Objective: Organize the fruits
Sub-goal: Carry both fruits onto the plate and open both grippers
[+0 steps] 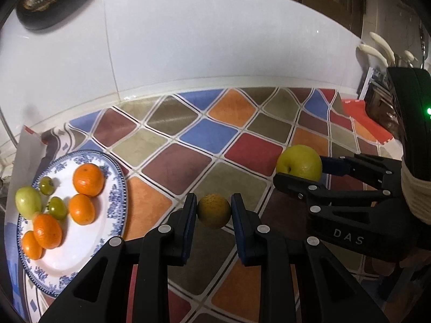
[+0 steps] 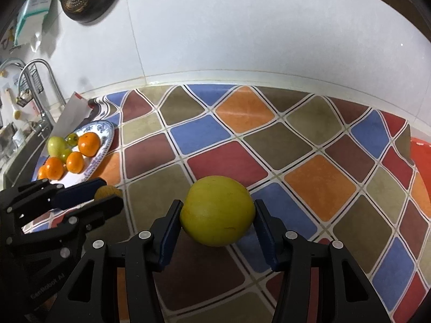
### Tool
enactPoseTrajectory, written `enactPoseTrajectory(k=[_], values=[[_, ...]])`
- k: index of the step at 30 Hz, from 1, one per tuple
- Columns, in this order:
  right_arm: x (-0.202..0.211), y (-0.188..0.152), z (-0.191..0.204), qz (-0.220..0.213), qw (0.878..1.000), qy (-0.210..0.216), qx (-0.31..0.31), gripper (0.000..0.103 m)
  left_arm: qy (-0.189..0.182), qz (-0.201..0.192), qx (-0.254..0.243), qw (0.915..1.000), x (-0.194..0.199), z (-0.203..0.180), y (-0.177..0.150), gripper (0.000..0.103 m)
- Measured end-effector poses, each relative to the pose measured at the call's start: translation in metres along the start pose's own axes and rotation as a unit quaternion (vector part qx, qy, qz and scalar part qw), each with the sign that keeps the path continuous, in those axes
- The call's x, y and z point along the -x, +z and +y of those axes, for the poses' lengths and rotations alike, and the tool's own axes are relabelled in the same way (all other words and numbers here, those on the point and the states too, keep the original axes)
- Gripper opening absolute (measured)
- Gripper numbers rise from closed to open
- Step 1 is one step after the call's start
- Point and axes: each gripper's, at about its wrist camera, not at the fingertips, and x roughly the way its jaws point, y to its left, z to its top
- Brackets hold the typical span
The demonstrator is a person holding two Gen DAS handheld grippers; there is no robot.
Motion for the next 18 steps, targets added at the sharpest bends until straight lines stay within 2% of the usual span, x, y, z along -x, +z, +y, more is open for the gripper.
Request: enactPoseTrajectory(k=[18], values=[[0.067,-0.001,0.037,-0.054,0.998,0.007,0.013,0.053,0.025,-0.064,0.023,0.9974,0.077,0.014,-0.011,0.026]])
